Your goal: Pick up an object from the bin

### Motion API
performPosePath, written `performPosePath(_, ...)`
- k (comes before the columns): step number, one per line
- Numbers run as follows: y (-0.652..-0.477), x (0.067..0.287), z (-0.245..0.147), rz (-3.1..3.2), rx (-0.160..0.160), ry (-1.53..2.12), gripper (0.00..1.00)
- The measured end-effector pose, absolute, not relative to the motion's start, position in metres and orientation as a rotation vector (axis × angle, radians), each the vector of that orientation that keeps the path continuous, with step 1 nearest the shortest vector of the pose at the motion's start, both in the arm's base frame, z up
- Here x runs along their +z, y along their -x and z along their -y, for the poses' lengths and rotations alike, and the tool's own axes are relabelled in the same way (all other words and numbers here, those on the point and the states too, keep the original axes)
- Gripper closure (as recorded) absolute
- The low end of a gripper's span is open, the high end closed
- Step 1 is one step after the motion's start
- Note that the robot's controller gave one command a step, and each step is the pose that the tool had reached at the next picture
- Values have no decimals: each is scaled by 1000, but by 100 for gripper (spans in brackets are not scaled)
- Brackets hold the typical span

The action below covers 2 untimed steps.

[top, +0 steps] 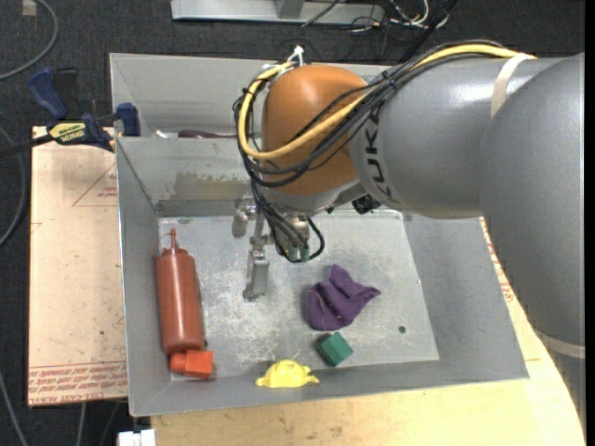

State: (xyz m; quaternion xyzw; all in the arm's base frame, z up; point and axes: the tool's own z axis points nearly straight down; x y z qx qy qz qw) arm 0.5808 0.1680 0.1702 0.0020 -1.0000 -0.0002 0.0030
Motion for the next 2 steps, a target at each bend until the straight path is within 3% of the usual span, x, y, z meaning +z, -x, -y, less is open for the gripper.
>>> performPosePath(1,-582,175,-167,3142,-2,-1,0)
performPosePath(2,-586,188,-114,3140,-4,30,0)
